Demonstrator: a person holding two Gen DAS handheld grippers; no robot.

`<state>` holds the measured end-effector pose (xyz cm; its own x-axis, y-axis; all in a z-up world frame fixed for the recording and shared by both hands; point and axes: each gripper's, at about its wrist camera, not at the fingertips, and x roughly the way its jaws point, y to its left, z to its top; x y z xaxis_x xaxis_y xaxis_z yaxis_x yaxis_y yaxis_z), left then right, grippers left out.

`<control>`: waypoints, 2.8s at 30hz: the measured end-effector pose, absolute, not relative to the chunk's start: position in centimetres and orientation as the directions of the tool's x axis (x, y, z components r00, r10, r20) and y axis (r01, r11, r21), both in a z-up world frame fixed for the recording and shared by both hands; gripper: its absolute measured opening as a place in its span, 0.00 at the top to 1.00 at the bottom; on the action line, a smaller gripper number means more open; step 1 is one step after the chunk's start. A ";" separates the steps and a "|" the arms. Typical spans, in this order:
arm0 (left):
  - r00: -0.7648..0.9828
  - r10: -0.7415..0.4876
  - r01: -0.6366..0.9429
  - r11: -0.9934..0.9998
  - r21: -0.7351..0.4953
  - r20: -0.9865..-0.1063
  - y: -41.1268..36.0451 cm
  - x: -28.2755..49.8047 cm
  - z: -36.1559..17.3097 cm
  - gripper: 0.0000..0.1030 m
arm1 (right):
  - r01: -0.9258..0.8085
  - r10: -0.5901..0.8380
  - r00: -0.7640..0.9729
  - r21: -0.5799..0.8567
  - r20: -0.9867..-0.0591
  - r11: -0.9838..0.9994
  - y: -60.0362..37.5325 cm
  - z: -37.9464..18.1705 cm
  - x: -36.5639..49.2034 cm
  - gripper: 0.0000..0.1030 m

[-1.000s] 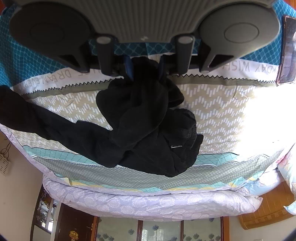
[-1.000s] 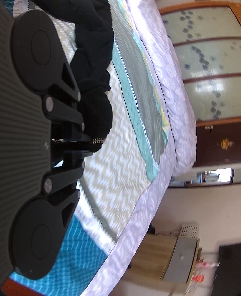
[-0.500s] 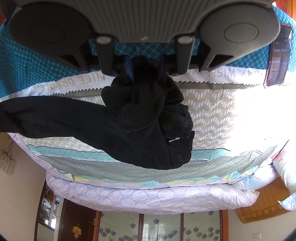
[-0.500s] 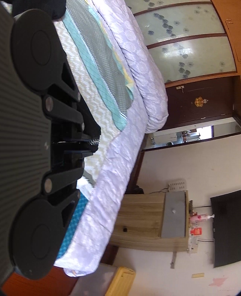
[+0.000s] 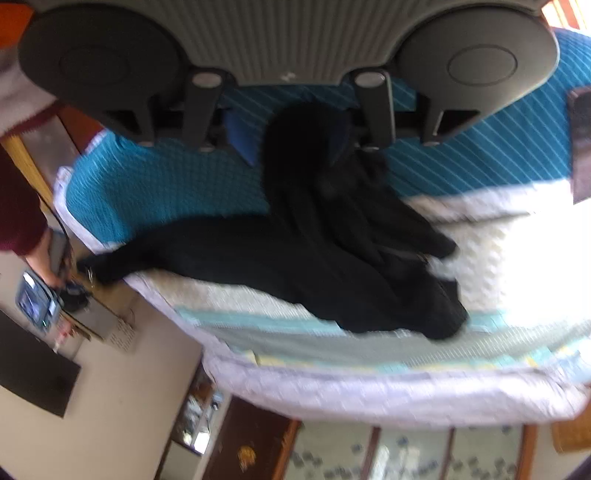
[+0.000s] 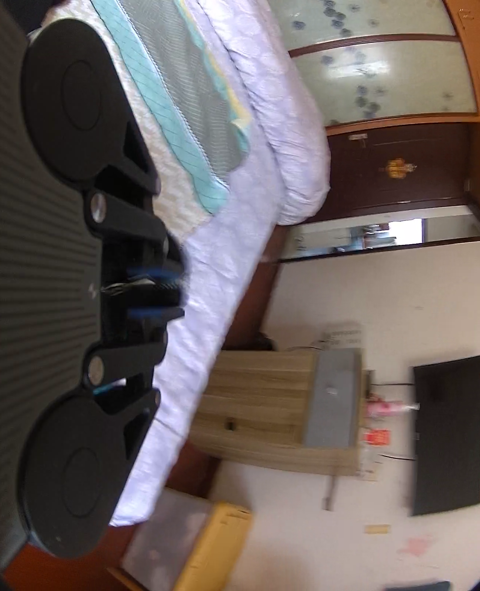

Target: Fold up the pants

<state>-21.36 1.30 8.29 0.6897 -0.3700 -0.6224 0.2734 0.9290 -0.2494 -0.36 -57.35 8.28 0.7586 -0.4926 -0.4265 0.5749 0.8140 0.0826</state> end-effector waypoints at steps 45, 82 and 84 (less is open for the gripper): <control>0.554 0.221 0.275 0.861 0.428 -0.802 -5.2 13.7 -0.9 0.84 | 0.186 -0.319 0.744 -0.277 -0.587 0.943 -53.4 -2.1 0.8 0.19; 0.623 0.129 -0.291 0.954 -0.076 -0.771 12.9 -14.7 7.2 0.23 | -0.511 0.704 0.311 0.512 -0.638 0.690 -29.5 -2.8 -8.6 0.46; 0.611 0.123 -0.314 0.945 -0.097 -0.782 13.1 -15.6 7.4 0.23 | -0.477 0.712 0.285 0.549 -0.642 0.687 -28.2 -2.9 -8.2 0.72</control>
<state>-15.59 13.14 7.36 0.6112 0.1229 -0.7819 -0.3138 0.9446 -0.0968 -8.24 -28.24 -2.91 0.2850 0.7115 -0.6423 -0.4766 0.6865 0.5491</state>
